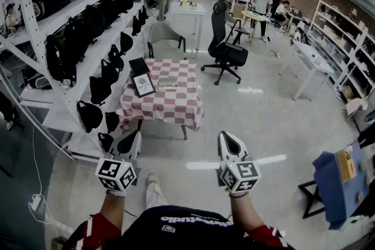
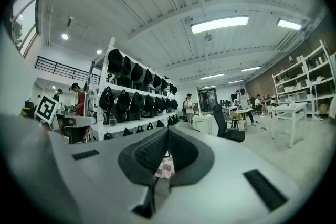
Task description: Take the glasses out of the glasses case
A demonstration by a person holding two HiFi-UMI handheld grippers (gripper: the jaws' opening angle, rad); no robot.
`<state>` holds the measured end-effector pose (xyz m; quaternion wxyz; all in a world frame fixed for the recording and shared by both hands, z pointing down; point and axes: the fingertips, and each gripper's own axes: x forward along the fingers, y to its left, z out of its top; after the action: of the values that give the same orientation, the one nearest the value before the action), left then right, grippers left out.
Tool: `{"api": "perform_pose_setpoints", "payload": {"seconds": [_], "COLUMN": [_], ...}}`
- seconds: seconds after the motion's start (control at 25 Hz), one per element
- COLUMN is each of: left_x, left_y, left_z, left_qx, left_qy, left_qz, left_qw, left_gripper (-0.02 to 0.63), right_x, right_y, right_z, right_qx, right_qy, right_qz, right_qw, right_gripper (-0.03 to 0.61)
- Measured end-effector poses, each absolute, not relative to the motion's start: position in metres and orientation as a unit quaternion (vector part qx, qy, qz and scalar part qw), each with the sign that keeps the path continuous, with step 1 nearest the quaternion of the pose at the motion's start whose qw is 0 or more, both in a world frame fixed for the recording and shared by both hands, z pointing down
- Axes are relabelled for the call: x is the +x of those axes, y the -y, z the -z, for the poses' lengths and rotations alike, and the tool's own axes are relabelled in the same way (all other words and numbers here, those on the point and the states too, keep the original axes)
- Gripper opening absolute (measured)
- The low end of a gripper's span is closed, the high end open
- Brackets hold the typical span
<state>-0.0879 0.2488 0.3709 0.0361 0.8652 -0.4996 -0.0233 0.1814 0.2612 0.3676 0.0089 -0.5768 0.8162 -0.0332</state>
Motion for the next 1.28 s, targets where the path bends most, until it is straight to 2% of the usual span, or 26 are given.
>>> {"api": "perform_pose_setpoints", "payload": {"seconds": [1.28], "left_x": [-0.089], "left_y": [-0.231], "left_z": [-0.377], "left_qx": [0.864], "left_qy": [0.502], "left_qz": [0.017], "left_qw": [0.040], "left_gripper": [0.005], "right_x": [0.168], "right_y": [-0.248], "right_z": [-0.361], "right_qx": [-0.554], "right_qy": [-0.832], "right_qz": [0.025], "right_qw": [0.006], "right_gripper": [-0.002]}}
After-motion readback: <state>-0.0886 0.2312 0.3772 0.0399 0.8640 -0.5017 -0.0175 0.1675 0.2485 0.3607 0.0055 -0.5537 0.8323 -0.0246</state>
